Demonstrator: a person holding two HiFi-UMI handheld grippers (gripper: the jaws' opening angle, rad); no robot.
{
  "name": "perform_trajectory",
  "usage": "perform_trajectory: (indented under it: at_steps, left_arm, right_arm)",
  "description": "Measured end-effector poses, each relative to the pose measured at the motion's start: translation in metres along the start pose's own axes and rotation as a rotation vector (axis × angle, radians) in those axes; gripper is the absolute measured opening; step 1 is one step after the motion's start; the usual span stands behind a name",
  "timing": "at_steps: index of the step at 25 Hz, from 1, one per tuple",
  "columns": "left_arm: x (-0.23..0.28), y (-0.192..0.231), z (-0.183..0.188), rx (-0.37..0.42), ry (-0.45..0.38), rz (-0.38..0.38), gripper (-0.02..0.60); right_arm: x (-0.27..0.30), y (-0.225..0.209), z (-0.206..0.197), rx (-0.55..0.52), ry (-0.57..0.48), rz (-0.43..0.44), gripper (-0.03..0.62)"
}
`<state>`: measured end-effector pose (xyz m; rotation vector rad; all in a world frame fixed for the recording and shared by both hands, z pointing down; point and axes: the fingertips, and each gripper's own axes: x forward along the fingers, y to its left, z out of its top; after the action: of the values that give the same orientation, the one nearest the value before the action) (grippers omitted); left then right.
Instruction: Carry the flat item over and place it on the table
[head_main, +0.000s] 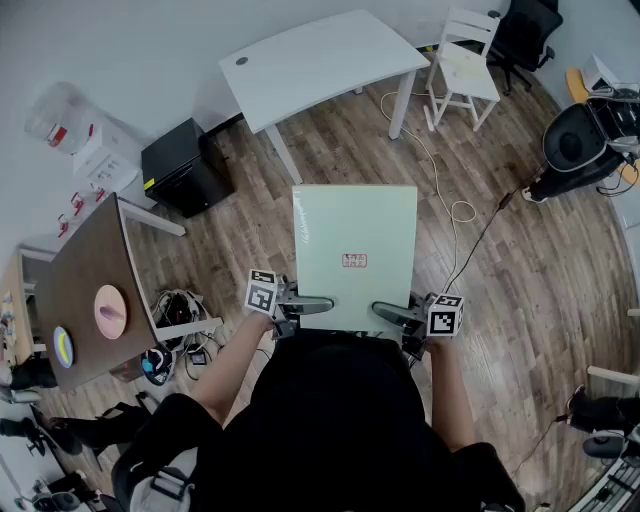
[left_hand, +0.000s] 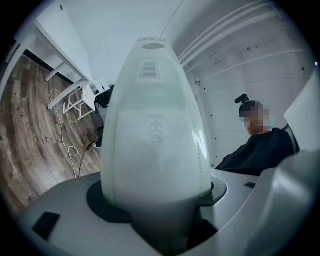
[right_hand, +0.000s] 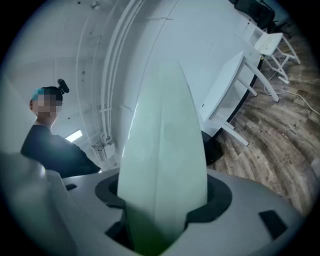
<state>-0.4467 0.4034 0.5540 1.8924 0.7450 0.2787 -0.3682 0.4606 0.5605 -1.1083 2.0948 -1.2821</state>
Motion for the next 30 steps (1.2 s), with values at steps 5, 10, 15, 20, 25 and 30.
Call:
perform_trajectory:
  at_steps: [5,10,15,20,25,30]
  left_arm:
    - [0.019,0.008,0.015,0.027,0.021,-0.005,0.318]
    - [0.031,0.013,0.020,0.048,0.021,0.009,0.318]
    - [0.044,0.021,0.022,0.035,0.003,0.030,0.318]
    - [0.055,0.028,0.026,0.023,0.001,0.048,0.318]
    - [0.066,0.044,0.051,0.022,0.014,0.044,0.318]
    - [0.081,0.073,0.094,0.002,0.041,0.010,0.318]
  right_arm:
    - [-0.012,-0.003,0.021,-0.026,-0.021,0.002,0.319]
    - [-0.021,-0.012,0.028,-0.040,-0.023,0.018,0.318]
    - [-0.033,-0.022,0.035,-0.014,-0.010,0.046,0.318]
    - [-0.040,-0.033,0.042,0.007,-0.012,0.060,0.318]
    - [-0.044,-0.048,0.068,0.006,-0.029,0.050,0.318]
    - [-0.046,-0.075,0.111,0.012,-0.064,0.008,0.318]
